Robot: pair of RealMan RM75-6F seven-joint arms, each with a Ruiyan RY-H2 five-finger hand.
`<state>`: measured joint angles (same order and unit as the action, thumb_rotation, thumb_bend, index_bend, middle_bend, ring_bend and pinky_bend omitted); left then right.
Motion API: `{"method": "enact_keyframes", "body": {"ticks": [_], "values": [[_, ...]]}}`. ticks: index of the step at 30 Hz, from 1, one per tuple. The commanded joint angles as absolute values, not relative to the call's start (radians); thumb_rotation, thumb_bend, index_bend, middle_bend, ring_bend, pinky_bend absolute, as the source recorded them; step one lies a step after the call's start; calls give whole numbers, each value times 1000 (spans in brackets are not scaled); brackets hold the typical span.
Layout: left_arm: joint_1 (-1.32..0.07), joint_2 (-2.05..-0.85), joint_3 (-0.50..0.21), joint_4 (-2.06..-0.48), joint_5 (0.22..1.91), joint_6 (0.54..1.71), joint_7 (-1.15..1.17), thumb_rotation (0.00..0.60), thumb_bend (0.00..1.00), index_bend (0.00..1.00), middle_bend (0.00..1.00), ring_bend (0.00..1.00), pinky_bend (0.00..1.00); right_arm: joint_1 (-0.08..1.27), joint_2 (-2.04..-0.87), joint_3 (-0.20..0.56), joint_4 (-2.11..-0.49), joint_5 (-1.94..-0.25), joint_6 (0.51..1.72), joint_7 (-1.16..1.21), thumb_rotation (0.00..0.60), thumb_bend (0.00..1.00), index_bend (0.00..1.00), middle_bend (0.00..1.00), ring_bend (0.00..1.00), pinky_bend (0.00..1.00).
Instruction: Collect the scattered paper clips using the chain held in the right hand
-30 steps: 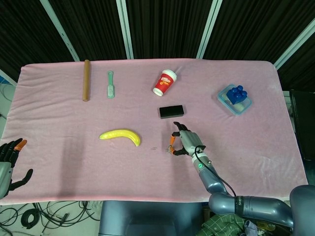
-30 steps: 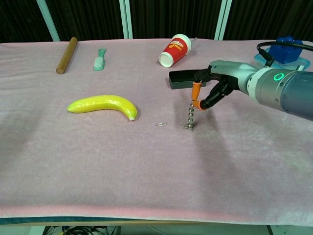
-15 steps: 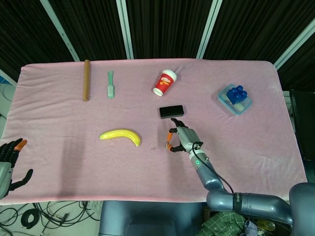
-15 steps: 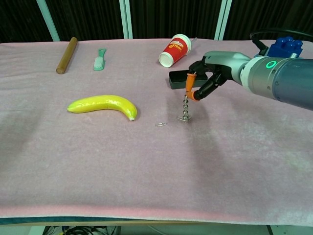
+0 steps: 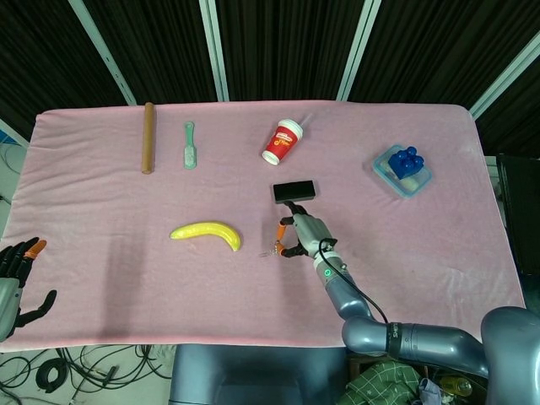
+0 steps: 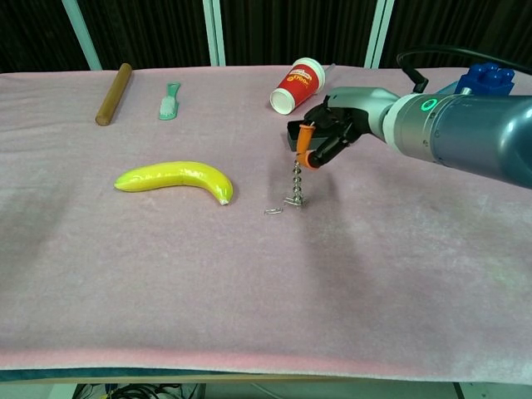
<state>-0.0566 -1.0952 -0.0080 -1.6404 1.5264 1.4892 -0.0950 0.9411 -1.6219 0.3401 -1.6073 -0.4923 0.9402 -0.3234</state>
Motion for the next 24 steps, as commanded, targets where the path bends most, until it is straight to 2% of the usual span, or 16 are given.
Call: {"method": "enact_keyframes", "body": {"ticks": [1, 24], "values": [[-57, -1095, -8, -1640, 1527, 1489, -96, 600, 357, 104, 38, 0, 0, 945, -1626, 340, -1615, -497, 942, -324, 600, 406, 666, 0, 0, 169], [-57, -1094, -7, -1639, 1529, 1490, -98, 600, 357, 104, 38, 0, 0, 978, -1665, 333, -1581, -466, 929, -331, 600, 406, 666, 0, 0, 169]]}}
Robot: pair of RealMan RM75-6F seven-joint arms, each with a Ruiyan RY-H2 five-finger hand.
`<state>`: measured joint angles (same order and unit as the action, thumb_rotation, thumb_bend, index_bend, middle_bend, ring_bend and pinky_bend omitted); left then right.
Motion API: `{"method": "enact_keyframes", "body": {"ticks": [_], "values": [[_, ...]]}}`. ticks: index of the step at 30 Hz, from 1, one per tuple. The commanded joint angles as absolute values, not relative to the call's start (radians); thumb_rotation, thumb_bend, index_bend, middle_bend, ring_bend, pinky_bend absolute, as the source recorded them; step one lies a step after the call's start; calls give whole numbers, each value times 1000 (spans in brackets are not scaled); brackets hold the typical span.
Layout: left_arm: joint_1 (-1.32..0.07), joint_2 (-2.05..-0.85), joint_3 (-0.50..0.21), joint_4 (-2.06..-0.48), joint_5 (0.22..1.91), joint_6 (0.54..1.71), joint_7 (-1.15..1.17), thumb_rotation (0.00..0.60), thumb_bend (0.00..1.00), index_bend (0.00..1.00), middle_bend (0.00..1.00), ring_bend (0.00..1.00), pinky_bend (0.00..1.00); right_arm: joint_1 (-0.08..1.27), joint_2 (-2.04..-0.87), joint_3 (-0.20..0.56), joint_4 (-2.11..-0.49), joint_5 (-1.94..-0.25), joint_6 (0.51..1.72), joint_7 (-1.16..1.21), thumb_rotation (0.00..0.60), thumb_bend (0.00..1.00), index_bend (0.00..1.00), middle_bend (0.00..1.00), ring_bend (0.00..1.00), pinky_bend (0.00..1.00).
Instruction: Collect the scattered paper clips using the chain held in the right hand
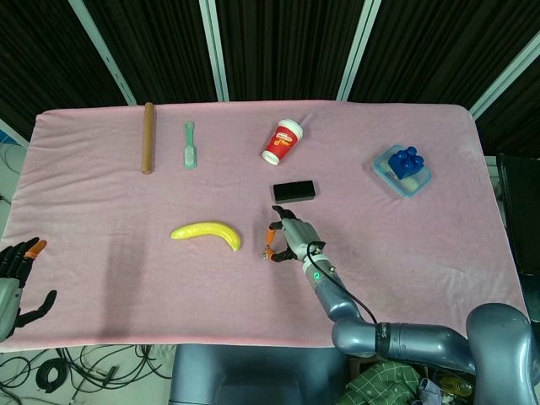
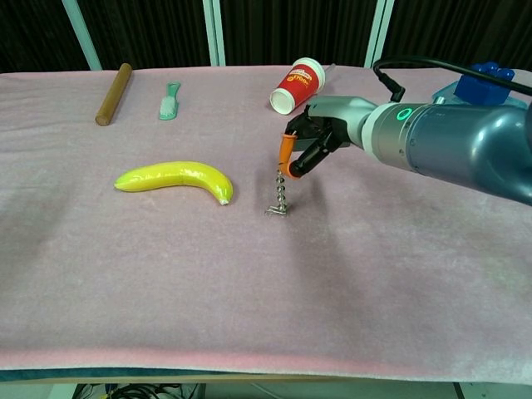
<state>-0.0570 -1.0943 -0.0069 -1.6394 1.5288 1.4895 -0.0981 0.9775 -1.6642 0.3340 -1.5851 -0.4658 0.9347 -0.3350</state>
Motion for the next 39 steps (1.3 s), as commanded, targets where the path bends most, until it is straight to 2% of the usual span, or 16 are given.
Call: {"method": "enact_keyframes", "body": {"ticks": [1, 39], "values": [[-57, -1094, -7, -1639, 1529, 1490, -98, 600, 357, 104, 38, 0, 0, 978, -1665, 333, -1580, -467, 927, -329, 600, 406, 666, 0, 0, 169], [-57, -1094, -7, -1641, 1529, 1490, -97, 600, 357, 104, 38, 0, 0, 986, -1678, 330, -1546, -462, 920, -319, 600, 407, 666, 0, 0, 169]]}}
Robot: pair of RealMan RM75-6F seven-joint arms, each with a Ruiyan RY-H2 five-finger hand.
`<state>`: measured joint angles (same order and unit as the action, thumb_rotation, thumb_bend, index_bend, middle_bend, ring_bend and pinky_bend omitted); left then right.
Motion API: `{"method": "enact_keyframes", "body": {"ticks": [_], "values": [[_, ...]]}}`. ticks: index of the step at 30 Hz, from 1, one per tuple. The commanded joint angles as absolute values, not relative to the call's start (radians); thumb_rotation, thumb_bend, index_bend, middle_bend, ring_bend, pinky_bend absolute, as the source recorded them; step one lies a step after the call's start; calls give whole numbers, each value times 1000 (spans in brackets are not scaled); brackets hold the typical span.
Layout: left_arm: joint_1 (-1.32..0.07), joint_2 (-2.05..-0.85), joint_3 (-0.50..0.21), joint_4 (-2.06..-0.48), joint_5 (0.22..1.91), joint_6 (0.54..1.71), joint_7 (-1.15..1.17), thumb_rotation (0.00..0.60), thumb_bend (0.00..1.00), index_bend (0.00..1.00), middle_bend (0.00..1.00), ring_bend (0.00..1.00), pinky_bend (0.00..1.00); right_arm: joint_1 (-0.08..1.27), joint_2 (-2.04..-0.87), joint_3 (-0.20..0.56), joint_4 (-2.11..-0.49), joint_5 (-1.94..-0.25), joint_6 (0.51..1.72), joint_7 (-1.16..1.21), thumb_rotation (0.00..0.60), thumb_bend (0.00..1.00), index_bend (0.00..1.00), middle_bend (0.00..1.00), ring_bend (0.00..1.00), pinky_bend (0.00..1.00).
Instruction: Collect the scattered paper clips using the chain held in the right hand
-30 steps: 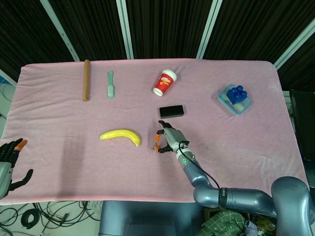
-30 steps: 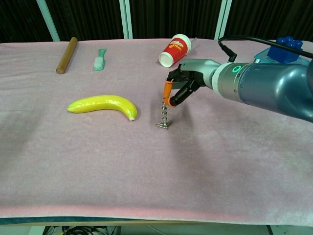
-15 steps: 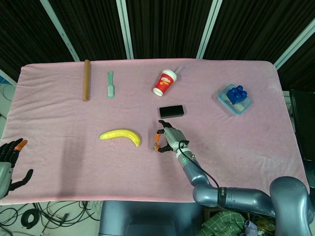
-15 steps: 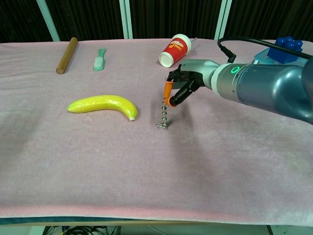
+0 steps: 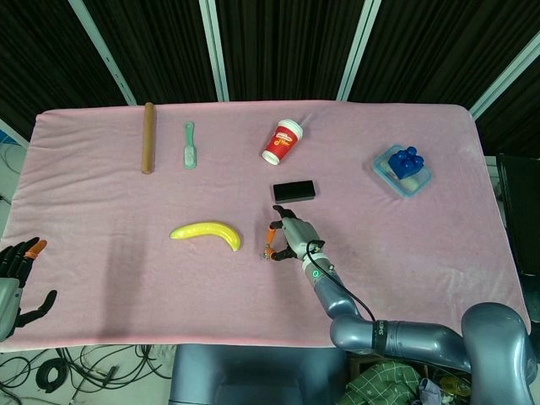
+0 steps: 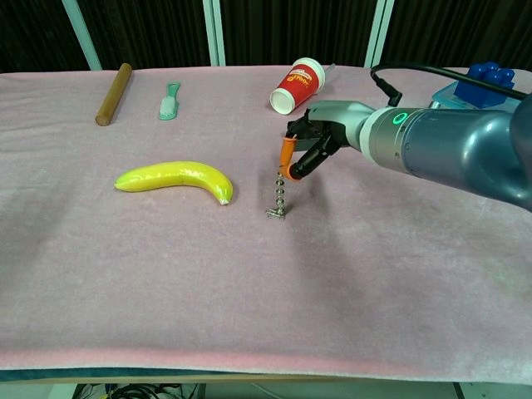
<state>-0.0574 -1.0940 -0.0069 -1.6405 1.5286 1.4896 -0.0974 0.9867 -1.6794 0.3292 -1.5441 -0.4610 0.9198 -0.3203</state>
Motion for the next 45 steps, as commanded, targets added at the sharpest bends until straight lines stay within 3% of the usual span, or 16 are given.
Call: {"method": "enact_keyframes", "body": {"ticks": [1, 30, 45], "values": [[-57, -1094, -7, -1641, 1529, 1490, -97, 600, 357, 104, 38, 0, 0, 986, -1678, 330, -1548, -464, 920, -319, 600, 407, 666, 0, 0, 169], [-57, -1096, -7, -1642, 1528, 1491, -92, 600, 357, 104, 38, 0, 0, 963, -1611, 333, -1625, -480, 956, -320, 600, 411, 667, 0, 0, 169], [-56, -1096, -7, -1643, 1529, 1493, -89, 600, 357, 104, 38, 0, 0, 905, -1507, 310, -1712, -502, 988, -309, 600, 412, 669, 0, 0, 169]]}}
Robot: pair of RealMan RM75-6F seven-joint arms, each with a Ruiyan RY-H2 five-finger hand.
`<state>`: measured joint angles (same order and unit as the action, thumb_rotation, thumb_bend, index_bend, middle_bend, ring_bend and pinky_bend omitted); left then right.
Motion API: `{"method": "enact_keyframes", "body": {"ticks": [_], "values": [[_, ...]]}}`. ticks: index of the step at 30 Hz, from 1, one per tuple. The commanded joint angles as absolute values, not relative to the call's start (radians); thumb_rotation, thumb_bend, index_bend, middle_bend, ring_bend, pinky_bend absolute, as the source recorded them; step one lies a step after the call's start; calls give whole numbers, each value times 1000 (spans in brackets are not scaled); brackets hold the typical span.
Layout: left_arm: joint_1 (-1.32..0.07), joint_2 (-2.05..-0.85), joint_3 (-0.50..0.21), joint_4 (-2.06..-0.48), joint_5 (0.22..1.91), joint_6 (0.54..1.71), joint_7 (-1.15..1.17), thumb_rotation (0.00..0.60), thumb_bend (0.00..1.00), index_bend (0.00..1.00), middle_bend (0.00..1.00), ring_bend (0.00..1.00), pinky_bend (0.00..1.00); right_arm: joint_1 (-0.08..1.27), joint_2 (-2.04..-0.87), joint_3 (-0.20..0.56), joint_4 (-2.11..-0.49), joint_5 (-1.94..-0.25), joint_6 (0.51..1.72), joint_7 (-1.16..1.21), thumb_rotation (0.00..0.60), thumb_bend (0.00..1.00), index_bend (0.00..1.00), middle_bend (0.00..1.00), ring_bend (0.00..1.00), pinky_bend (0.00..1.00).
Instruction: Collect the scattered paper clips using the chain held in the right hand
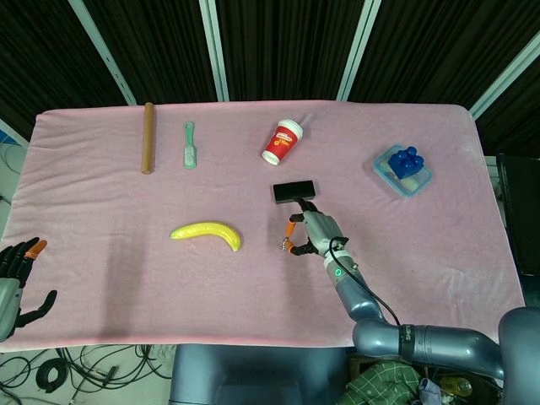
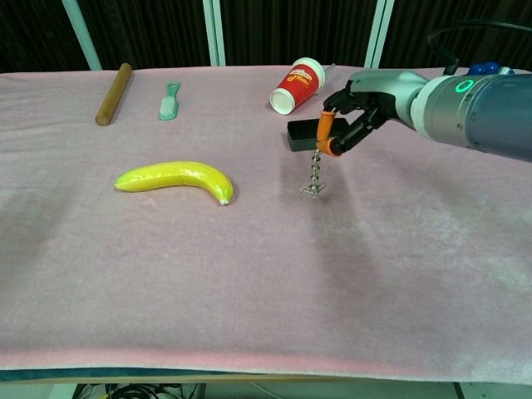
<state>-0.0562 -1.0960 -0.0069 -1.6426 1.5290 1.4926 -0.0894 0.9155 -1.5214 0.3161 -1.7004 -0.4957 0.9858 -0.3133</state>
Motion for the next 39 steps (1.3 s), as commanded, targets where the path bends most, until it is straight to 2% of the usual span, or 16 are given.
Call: {"method": "enact_keyframes", "body": {"ticks": [1, 19, 39], "values": [[-56, -1097, -7, -1643, 1528, 1493, -88, 600, 357, 104, 38, 0, 0, 901, -1499, 307, -1718, -505, 989, -309, 600, 412, 669, 0, 0, 169], [-54, -1099, -7, -1643, 1531, 1497, -81, 600, 357, 104, 38, 0, 0, 831, -1378, 263, -1751, -510, 977, -281, 600, 414, 678, 0, 0, 169], [-54, -1098, -7, -1643, 1531, 1497, -82, 600, 357, 104, 38, 0, 0, 831, -1415, 251, -1681, -508, 937, -256, 600, 416, 678, 0, 0, 169]]}}
